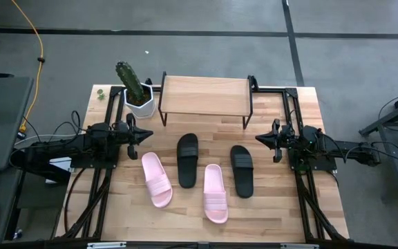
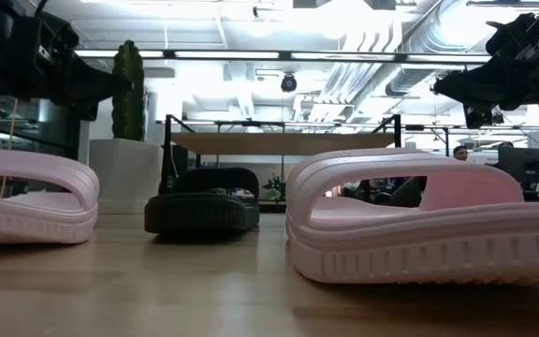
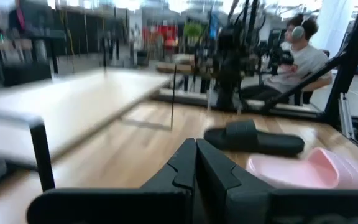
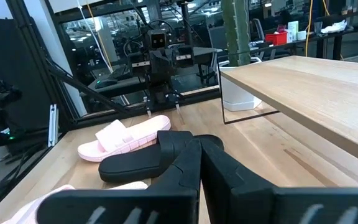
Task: Pick and place slides into the shelf
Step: Put the right pink slipper on the shelf
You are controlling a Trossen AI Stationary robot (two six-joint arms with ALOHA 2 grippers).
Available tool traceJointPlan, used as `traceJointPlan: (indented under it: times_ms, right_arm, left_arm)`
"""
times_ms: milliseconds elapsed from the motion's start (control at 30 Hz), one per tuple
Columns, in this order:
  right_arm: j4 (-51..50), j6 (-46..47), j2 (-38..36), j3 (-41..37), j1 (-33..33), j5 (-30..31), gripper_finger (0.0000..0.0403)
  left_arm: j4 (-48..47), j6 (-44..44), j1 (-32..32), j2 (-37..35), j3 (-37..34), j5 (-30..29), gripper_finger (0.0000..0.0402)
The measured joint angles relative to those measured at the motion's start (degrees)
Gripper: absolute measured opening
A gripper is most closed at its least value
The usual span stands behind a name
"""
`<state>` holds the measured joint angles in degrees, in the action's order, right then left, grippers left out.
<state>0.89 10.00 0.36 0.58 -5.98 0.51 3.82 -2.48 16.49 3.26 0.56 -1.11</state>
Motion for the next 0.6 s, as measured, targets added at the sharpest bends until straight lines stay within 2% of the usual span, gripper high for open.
traceJointPlan:
  times_ms: [133,367,600]
  right_arm:
    - [0.1,0.3,0.0,0.0,0.0,0.1,0.0000]
    - [0.3,-4.5,0.0,0.0,0.0,1.2,0.0000]
    - [6.7,-16.7,0.0,0.0,0.0,3.8,0.0000]
  left_arm:
    - [1.3,4.2,0.0,0.0,0.0,0.0,0.0001]
    - [1.3,3.4,0.0,0.0,0.0,0.0,0.0001]
    - [14.2,6.1,0.0,0.0,0.0,0.4,0.0001]
